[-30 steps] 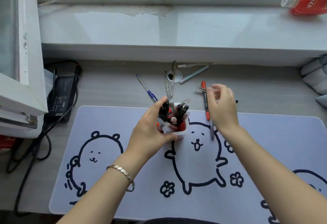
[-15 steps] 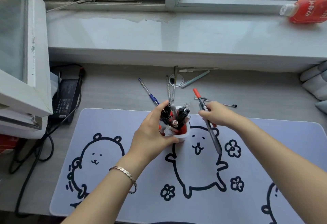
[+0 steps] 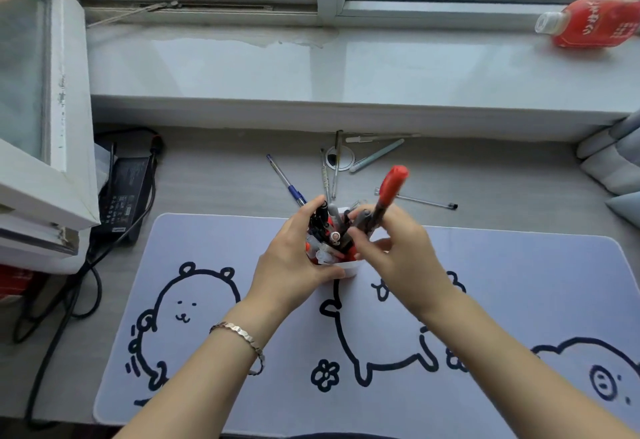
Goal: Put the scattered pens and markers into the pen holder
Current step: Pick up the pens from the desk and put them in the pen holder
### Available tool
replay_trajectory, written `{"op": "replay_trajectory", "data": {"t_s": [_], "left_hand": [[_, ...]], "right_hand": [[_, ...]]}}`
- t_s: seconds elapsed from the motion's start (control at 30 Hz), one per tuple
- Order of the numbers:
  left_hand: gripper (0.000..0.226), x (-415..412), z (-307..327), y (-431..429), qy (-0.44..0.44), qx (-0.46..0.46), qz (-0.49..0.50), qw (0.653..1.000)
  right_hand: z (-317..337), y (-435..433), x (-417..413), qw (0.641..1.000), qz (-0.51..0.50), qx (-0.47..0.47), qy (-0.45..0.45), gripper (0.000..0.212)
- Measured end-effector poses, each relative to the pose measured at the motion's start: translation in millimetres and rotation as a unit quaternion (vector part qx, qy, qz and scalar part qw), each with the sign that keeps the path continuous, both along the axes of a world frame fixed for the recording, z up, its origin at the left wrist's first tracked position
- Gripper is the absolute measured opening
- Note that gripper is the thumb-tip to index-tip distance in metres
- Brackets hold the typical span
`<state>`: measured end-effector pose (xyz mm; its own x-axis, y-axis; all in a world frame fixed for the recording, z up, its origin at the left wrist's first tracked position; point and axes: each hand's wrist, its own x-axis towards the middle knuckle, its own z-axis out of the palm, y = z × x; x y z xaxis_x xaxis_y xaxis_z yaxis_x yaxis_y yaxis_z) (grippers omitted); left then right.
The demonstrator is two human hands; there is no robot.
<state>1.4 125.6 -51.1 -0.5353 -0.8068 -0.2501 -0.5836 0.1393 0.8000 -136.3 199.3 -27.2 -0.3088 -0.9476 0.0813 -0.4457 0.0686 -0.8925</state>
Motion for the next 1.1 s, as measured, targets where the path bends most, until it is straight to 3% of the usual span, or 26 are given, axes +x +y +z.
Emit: {"op": "replay_trajectory", "data": {"t_s": [0.07, 0.17, 0.23, 0.33, 0.4, 0.5, 0.6, 0.7, 0.77, 0.87, 1.1], "left_hand": [[0.092, 0.0, 1.0, 0.1, -0.001, 0.003, -0.001, 1.0], [0.091, 0.3, 2.5, 0.3, 0.001, 0.007, -0.001, 1.0], [0.092, 0.6, 3.0, 0.4, 0.0, 0.007, -0.002, 1.0], [0.092, 0.1, 2.7, 0.7, -0.004, 0.006, -0.003, 1.0], [0.092, -0.3, 2.4, 0.9, -0.004, 0.005, -0.002, 1.0], [0.093, -0.2, 2.8, 0.8, -0.004, 0.003, 0.002, 1.0], [0.093, -0.1, 4.1, 0.9, -0.006, 0.004, 0.0, 1.0], [0.093, 0.2, 5.1, 1.2, -0.006, 0.005, -0.001, 1.0], [0.093, -0.2, 5.3, 1.4, -0.004, 0.009, 0.001, 1.0], [0.092, -2.2, 5.6, 1.5, -0.004, 0.008, 0.001, 1.0], [0.085, -2.9, 2.8, 0.3, -0.003, 0.003, -0.003, 1.0]], "right_hand": [[-1.0, -2.2, 3.7, 0.999, -0.006, -0.006, 0.045, 0.025], [12.8, -1.2, -2.9, 0.998, -0.043, -0.012, -0.046, 0.049], [21.4, 3.5, -10.8, 0.992, -0.065, -0.044, -0.098, 0.042], [28.1, 10.6, -15.7, 0.981, -0.085, -0.077, -0.159, 0.006], [22.7, 11.0, -12.9, 0.98, -0.094, -0.072, -0.162, 0.015], [8.1, 7.4, -3.5, 0.991, -0.092, -0.045, -0.088, 0.01], [-10.5, 5.4, 1.4, 0.992, -0.103, 0.014, 0.067, 0.034], [-11.0, -0.1, 2.3, 0.989, -0.122, -0.033, 0.078, 0.057], [-8.9, -10.0, 5.2, 0.989, -0.078, -0.083, 0.095, 0.055], [-21.9, -27.6, 11.5, 0.972, 0.015, -0.098, 0.215, 0.043], [-40.3, -24.0, 14.8, 0.972, 0.007, -0.106, 0.207, 0.038]]}}
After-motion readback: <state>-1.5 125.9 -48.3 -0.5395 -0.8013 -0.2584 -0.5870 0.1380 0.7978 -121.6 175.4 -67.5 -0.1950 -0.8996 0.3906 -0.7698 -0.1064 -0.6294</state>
